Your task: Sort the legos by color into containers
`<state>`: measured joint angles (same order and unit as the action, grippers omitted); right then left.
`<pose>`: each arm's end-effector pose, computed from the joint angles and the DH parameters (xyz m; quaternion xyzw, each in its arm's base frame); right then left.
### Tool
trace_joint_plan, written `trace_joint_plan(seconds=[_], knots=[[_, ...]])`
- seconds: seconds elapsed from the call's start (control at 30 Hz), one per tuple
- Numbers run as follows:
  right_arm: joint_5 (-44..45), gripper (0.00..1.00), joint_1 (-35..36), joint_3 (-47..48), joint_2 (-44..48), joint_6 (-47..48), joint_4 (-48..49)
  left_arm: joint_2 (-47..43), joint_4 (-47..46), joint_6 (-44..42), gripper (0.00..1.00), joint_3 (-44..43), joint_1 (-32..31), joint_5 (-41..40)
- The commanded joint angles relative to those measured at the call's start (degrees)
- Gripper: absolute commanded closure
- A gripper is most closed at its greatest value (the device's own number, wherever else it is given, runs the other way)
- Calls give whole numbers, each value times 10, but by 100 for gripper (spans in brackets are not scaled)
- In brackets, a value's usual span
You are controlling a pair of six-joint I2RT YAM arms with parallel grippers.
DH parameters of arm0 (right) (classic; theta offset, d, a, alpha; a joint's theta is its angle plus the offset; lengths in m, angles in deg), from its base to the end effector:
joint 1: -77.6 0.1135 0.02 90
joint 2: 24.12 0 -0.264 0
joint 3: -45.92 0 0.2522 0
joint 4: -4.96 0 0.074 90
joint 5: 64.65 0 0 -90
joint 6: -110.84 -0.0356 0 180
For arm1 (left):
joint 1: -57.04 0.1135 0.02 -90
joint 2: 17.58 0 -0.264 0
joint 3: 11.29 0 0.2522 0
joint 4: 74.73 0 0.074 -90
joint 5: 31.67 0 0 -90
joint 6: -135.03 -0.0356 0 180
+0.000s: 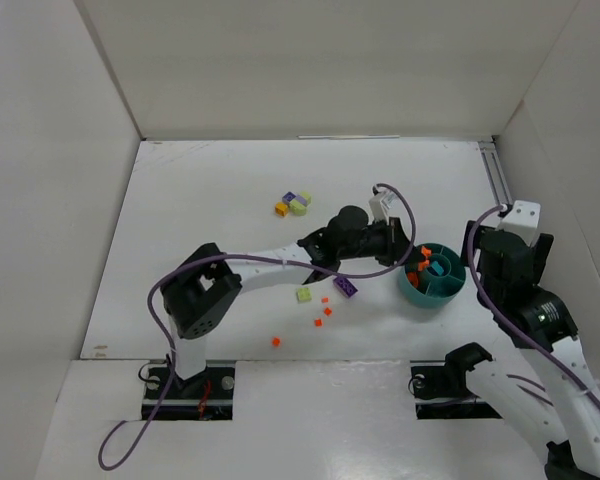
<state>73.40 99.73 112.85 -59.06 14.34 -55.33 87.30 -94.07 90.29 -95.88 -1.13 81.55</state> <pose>0.1059 0.0145 0.3519 0.1002 0.8052 -0.2229 0.5402 0.2154 -0.3736 0.2794 0.2187 0.6781 -0.6280 0.3129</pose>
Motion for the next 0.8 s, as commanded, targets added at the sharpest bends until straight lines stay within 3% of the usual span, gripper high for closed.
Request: trace_joint_plan(seconds=[0.0,0.2,0.47,0.77], knots=[[12,0,-2,12,-16,-7,-1,25,-140,89,100,-6,-3,51],[6,0,-2,12,-29,-7,-1,27,-192,121,100,44,-3,22],[6,0,-2,12,-29,-7,-1,-9,-184,135,100,92,-8,-84],[6,0,-2,12,-23,-7,-1,33,-231,171,100,91,-8,-84]])
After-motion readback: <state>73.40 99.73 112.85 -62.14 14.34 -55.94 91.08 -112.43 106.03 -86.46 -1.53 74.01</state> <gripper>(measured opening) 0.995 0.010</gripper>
